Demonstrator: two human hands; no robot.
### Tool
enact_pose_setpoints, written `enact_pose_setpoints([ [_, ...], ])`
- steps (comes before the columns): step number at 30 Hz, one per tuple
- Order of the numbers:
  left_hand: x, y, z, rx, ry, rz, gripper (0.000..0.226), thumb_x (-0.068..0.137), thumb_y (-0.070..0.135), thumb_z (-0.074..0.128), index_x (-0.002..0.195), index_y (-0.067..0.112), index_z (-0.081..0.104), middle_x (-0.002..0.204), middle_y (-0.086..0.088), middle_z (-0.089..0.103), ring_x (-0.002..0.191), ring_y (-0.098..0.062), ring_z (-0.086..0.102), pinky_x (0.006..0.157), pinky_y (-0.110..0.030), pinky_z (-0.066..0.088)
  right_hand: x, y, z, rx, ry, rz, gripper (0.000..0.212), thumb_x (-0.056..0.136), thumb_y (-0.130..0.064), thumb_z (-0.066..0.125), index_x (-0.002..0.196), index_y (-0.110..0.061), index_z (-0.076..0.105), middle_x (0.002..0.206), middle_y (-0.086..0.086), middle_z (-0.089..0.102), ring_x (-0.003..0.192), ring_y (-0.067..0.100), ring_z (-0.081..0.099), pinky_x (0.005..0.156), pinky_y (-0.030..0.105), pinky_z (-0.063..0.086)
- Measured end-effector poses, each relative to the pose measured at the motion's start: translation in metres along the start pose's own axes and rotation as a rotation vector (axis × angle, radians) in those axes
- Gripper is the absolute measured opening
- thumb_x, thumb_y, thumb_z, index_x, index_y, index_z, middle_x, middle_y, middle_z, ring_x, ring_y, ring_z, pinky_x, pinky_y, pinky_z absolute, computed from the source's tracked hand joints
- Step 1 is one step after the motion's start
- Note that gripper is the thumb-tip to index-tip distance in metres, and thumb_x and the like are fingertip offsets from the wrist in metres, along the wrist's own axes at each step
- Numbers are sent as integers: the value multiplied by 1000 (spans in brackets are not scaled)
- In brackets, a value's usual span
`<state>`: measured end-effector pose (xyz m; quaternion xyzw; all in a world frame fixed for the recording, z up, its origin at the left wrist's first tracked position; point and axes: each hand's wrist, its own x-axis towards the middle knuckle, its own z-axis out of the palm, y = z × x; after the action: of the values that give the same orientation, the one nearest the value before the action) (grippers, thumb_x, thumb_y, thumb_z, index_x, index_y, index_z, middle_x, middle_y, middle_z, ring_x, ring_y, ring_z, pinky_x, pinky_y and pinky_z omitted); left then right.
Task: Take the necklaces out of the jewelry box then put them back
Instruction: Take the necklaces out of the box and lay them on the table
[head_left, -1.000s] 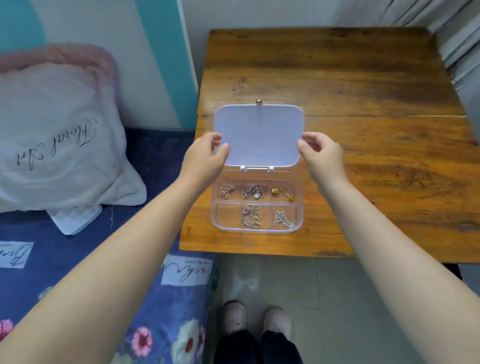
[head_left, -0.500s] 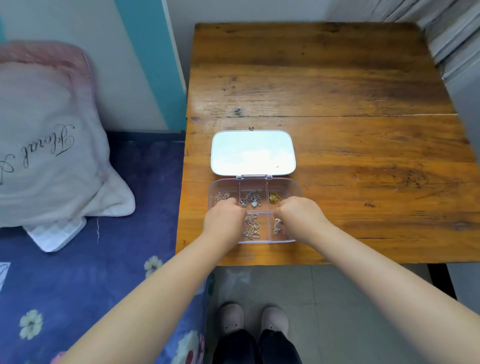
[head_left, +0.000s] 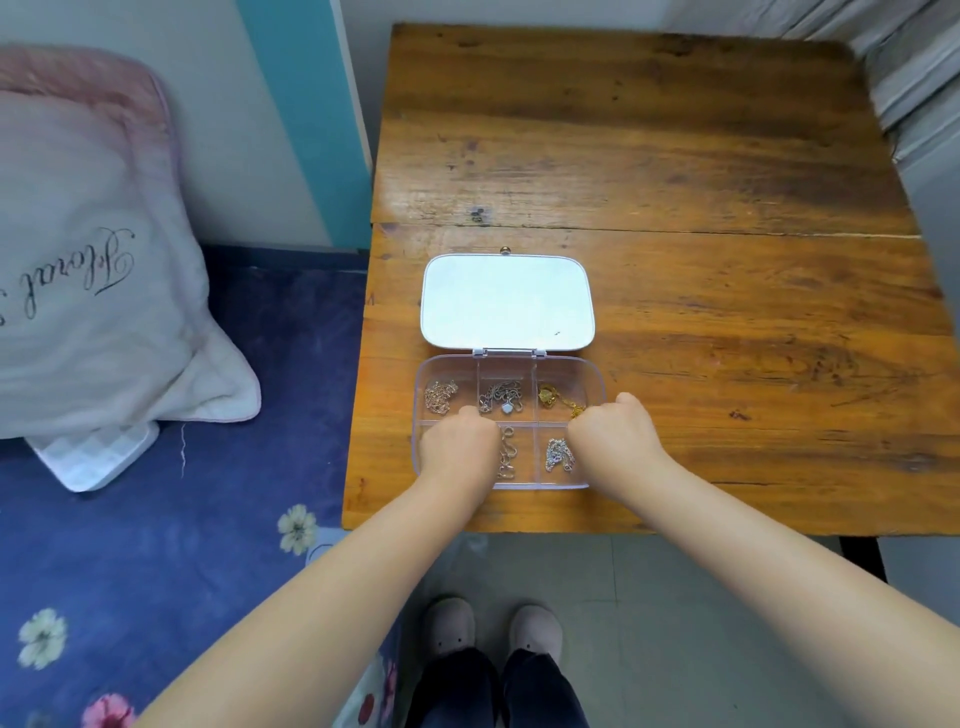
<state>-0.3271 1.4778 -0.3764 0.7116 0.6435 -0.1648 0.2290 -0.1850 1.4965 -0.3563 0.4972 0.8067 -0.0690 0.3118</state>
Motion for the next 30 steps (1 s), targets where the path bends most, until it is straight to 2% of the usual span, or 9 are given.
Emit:
enact_pose_setpoints([
  [2,-1,-5,0,-75,75,5,21,88,4,49,104,4,63,107,-12,57,96,-32,59,63,-34,42,4,-10,-3,-21,12,-17,17,79,-3,53,76,-18,61,90,2,68,101,26,51,83,34,31],
  [5,-6,-14,-1,-187,169,34,21,91,18,48,101,9,64,100,-9,56,92,-29,57,62,-33,43,14,-16,-2,-51,-5,-64,21,82,-5,52,95,-15,65,105,6,68,106,27,49,87,34,33],
  [8,-16,-23,1,-265,208,78,22,92,23,46,102,11,61,100,-8,58,94,-29,57,68,-35,48,14,-8,3,1,9,-114,14,80,-5,53,90,-10,62,100,10,68,96,29,56,70,31,32],
  [13,-30,-38,14,-331,271,129,26,94,26,42,105,14,61,105,-5,62,99,-25,57,72,-33,47,9,-2,16,195,88,-188,17,81,-21,60,88,-6,60,94,11,65,93,29,53,66,30,32],
  [18,-34,-43,23,-373,318,143,27,94,28,42,109,16,61,106,-3,63,100,-23,57,73,-30,45,13,-10,14,228,0,-162,12,82,-1,50,79,-2,62,74,8,50,81,29,52,65,31,42],
  [22,-34,-44,24,-409,324,141,26,93,27,44,106,13,62,104,-5,63,100,-24,56,73,-32,45,14,-11,13,199,-48,-127,33,81,1,44,52,-13,38,58,2,37,72,25,44,54,26,32],
  [24,-35,-45,25,-412,323,138,26,93,27,44,106,13,61,104,-4,63,101,-22,56,74,-32,45,14,-13,11,200,-13,-120,18,83,0,44,70,-7,56,71,6,51,77,28,51,60,29,36],
  [26,-36,-45,27,-431,329,127,24,93,26,44,104,12,61,104,-4,63,100,-22,55,75,-32,44,11,-15,7,218,10,-115,17,83,-1,45,93,-2,60,90,13,61,85,31,56,67,34,43],
  [30,-42,-41,18,-491,376,113,21,92,22,46,100,10,62,99,-4,64,96,-22,56,80,-32,43,-3,-10,0,304,147,-45,16,82,-6,47,87,-1,60,89,16,62,85,33,57,62,33,41],
])
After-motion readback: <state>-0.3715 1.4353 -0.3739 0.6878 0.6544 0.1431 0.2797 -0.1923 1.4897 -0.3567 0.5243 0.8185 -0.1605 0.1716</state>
